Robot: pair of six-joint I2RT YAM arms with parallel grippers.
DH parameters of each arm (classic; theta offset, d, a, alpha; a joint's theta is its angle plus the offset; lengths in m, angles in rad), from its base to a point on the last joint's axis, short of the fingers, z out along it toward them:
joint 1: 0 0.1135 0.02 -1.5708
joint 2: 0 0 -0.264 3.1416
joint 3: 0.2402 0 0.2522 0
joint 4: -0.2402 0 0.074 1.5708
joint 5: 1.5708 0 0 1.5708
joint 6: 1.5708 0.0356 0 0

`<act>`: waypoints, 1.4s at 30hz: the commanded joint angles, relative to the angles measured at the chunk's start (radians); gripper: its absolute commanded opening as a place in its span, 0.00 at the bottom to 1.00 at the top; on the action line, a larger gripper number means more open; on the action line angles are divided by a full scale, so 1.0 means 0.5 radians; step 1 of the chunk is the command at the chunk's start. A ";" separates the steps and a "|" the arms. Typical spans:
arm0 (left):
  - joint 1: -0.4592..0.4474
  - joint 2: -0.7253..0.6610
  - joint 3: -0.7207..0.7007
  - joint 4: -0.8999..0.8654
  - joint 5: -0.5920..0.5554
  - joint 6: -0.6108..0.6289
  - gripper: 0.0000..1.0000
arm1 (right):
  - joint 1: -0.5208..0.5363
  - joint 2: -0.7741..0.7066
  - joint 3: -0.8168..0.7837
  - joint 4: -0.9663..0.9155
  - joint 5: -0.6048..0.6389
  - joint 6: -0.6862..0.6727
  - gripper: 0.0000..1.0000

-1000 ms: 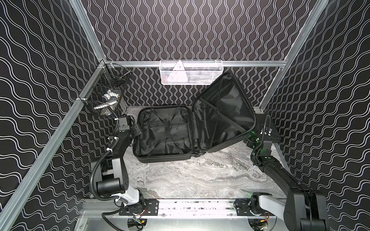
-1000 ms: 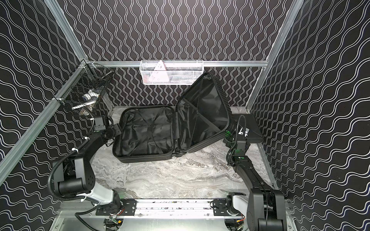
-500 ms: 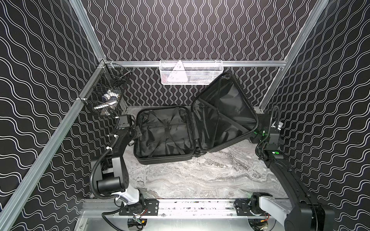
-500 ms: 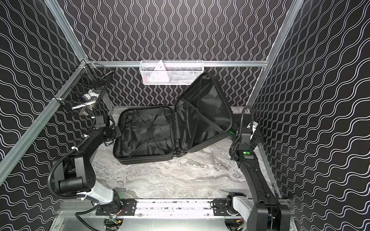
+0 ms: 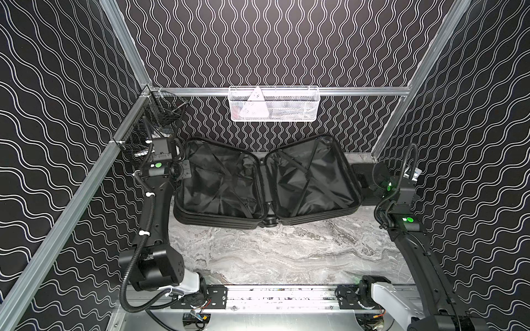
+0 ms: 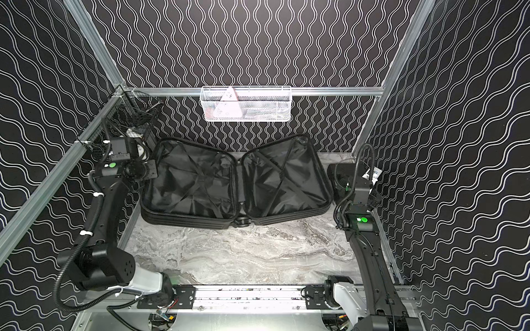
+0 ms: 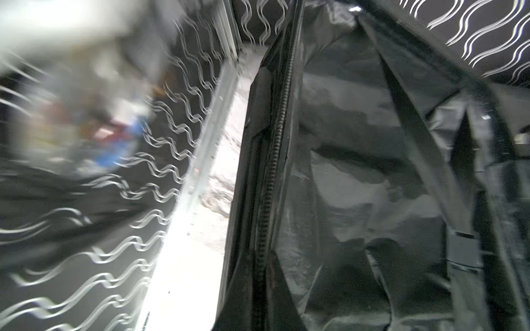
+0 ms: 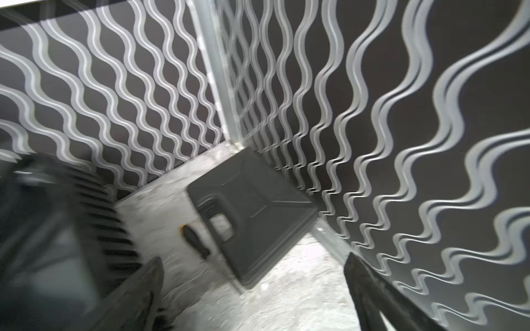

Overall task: Close the suitcase zippers
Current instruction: Close the suitcase at the center of the board.

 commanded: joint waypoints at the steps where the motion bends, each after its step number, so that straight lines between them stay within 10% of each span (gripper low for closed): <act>1: 0.003 -0.017 0.156 0.011 -0.148 0.155 0.03 | 0.002 0.065 0.049 -0.066 -0.492 -0.022 1.00; 11: -0.035 0.016 0.470 -0.186 0.012 0.279 0.04 | 0.002 0.702 0.278 -0.274 -1.491 -0.171 0.95; 18: -0.130 0.133 0.705 -0.365 0.027 0.295 0.05 | 0.002 1.054 0.404 -0.353 -1.496 -0.214 0.80; 29: -0.476 0.245 1.179 -0.622 -0.187 0.304 0.05 | 0.002 1.336 0.457 -0.441 -1.701 -0.071 0.12; 42: -1.285 0.306 1.666 -0.843 -0.538 0.030 0.05 | 0.299 1.166 0.194 -0.021 -1.814 0.544 0.02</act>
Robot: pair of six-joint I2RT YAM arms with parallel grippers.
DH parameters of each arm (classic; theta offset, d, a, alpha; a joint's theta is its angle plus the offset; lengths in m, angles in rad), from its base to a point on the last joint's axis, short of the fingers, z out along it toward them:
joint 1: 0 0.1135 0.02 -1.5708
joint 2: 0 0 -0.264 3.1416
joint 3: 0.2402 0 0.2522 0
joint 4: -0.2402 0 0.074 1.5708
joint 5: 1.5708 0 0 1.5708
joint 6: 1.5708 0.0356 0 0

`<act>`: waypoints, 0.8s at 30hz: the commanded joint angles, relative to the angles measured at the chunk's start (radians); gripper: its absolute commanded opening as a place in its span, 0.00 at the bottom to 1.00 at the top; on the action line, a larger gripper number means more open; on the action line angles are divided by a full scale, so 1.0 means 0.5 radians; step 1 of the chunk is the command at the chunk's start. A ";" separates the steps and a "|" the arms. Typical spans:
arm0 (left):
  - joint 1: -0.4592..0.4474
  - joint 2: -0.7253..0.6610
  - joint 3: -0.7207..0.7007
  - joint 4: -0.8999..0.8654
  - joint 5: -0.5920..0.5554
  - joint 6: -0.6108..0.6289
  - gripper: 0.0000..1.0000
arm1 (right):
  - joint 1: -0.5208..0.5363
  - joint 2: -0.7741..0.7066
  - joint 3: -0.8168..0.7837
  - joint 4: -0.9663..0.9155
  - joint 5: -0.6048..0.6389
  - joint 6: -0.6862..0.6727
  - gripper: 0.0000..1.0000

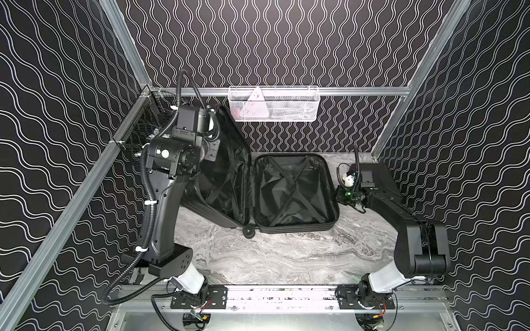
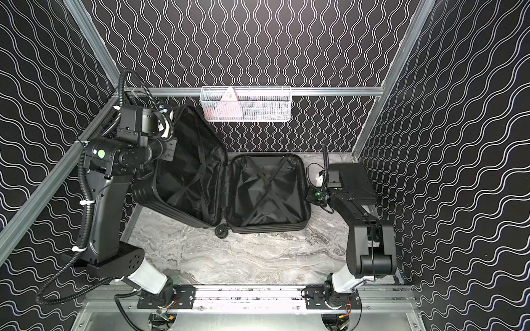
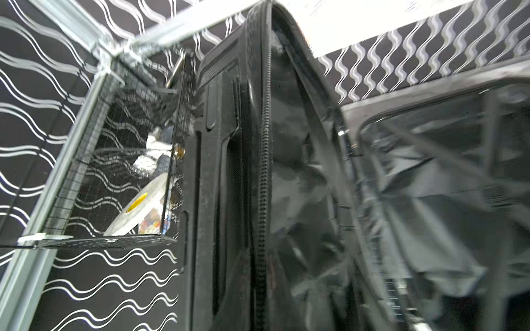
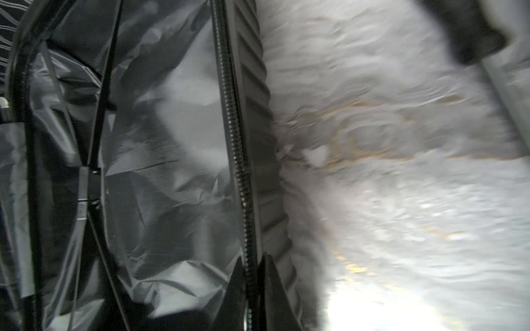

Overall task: Close the suitcase zippers
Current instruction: Close the suitcase at the center of the board.

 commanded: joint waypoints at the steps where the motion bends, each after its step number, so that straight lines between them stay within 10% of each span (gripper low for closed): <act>1: -0.205 0.020 0.098 0.097 0.012 -0.120 0.05 | 0.128 -0.035 -0.066 0.234 -0.230 0.399 0.02; 11: -0.835 0.200 0.164 0.183 -0.469 -0.173 0.06 | 0.691 -0.032 -0.209 0.834 0.011 1.049 0.02; 24: -1.375 0.439 0.044 0.462 -0.741 -0.190 0.22 | 0.975 0.163 -0.241 1.238 -0.010 1.214 0.07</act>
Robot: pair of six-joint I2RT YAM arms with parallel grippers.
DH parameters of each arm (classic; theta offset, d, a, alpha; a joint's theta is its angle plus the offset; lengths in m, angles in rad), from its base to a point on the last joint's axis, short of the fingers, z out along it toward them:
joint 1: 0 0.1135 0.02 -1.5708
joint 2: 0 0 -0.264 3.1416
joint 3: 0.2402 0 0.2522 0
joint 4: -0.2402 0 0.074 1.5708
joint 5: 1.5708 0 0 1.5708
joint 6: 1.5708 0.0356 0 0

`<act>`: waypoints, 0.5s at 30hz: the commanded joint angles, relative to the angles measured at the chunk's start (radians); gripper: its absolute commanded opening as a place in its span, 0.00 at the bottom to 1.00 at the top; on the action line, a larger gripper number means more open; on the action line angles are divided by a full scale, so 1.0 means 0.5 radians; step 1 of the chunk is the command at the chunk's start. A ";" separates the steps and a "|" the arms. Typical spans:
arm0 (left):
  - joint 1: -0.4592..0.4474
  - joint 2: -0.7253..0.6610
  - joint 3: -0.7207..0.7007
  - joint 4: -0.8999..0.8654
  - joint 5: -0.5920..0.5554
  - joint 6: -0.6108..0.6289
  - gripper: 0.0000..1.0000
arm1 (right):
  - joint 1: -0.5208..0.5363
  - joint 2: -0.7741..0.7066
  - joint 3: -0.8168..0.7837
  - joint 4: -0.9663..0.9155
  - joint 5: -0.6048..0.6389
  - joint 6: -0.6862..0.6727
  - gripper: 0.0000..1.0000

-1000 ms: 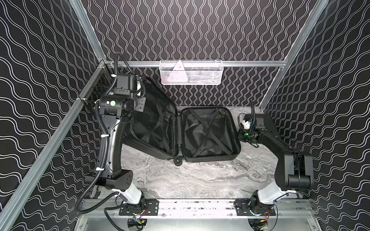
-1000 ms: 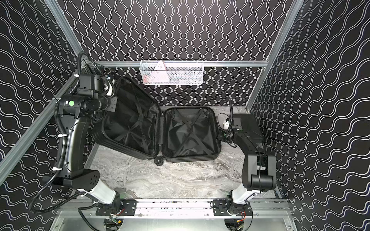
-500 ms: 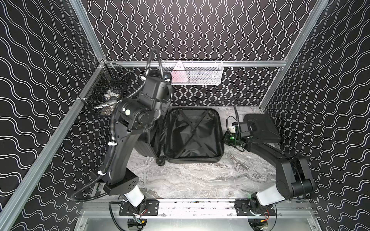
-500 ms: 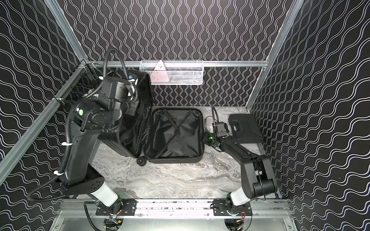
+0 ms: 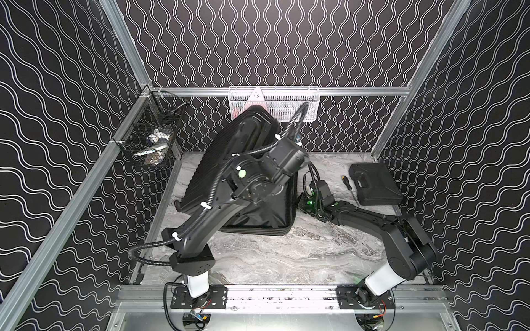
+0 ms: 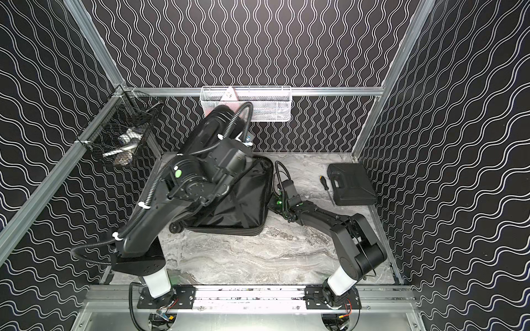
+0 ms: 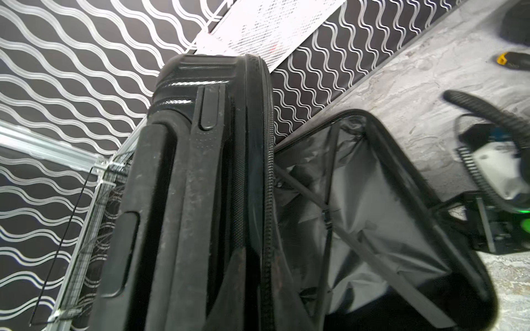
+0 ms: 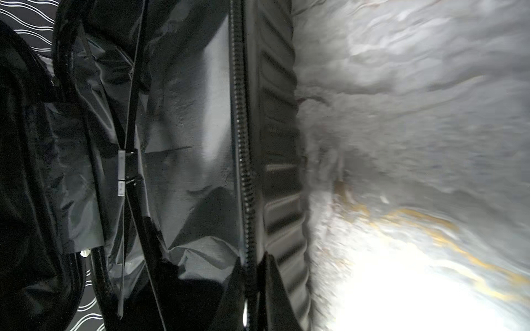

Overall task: Close the suitcase zippers
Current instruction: Close the suitcase at the center of the board.

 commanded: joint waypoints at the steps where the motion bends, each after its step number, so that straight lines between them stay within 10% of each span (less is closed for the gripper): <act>1: -0.085 0.032 -0.044 0.469 0.243 -0.110 0.25 | 0.040 0.036 -0.028 0.416 -0.248 0.148 0.07; 15: -0.026 -0.060 -0.593 0.669 0.626 -0.284 0.43 | 0.139 0.094 -0.131 0.643 -0.270 0.233 0.11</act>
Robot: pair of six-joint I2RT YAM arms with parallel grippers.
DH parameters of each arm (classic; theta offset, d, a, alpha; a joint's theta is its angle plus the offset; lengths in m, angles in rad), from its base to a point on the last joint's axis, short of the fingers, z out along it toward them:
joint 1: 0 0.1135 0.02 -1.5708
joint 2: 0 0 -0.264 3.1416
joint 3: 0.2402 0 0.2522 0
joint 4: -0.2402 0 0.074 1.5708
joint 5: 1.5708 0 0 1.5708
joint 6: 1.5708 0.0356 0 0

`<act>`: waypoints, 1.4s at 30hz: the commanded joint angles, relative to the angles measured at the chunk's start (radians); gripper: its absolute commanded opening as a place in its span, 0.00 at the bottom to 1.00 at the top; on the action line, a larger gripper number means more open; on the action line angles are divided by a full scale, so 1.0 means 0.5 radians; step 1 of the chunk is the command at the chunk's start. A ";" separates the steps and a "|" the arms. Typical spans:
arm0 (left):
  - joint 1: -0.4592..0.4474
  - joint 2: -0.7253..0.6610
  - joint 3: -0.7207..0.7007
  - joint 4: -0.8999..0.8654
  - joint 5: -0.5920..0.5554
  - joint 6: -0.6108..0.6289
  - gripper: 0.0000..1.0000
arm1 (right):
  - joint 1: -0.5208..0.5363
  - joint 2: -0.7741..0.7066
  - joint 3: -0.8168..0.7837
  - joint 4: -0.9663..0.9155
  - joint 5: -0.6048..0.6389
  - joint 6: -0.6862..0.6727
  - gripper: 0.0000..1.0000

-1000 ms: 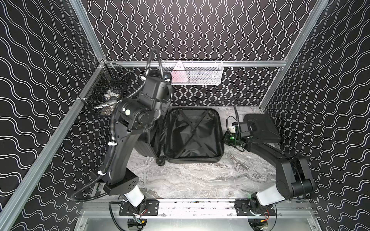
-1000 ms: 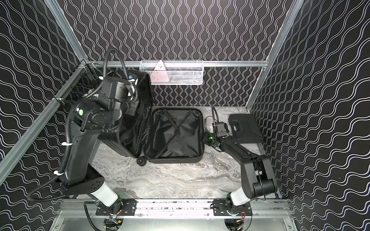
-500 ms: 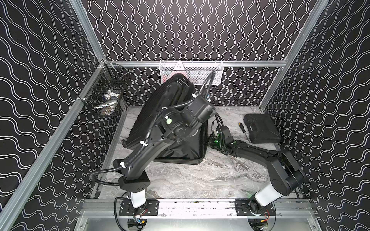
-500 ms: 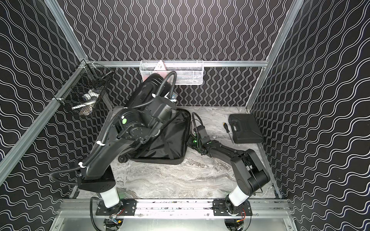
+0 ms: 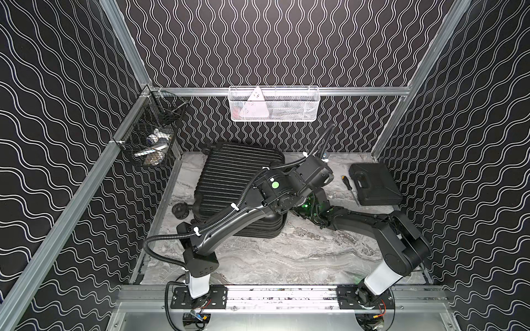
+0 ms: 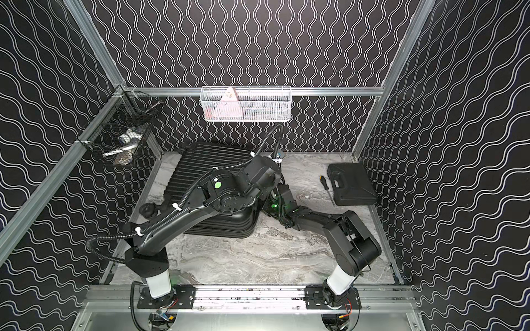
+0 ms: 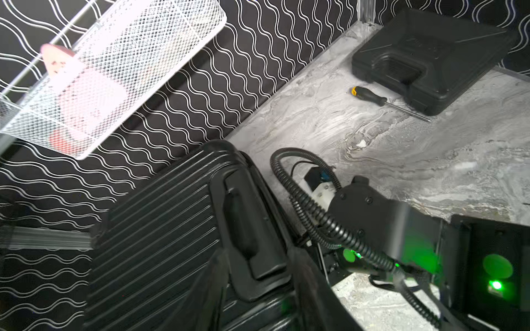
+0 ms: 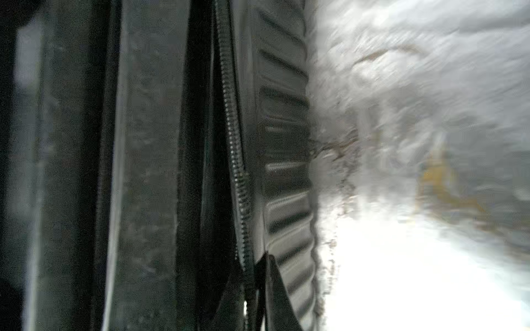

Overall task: Close the suitcase zippers
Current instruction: Close the suitcase at the center of the board, then adjust the suitcase at the center of the board.

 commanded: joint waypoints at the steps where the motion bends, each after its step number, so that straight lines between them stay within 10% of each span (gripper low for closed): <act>1: 0.098 -0.073 -0.140 0.090 0.201 -0.118 0.43 | 0.036 0.009 -0.015 0.220 -0.082 0.082 0.15; 4: 0.265 -0.085 -0.305 0.078 0.410 -0.210 0.46 | 0.039 -0.091 -0.089 0.148 0.067 0.038 0.42; 9: 0.476 0.013 -0.429 0.101 0.680 -0.260 0.50 | -0.002 -0.392 -0.173 -0.192 0.422 -0.151 0.53; 32: 0.660 0.600 -0.219 -0.107 0.796 -0.194 0.52 | -0.500 -0.737 -0.256 -0.598 0.264 -0.462 0.58; 42: 0.579 0.236 -0.575 0.059 1.193 0.107 0.21 | -0.741 -0.796 -0.213 -0.758 0.170 -0.662 0.60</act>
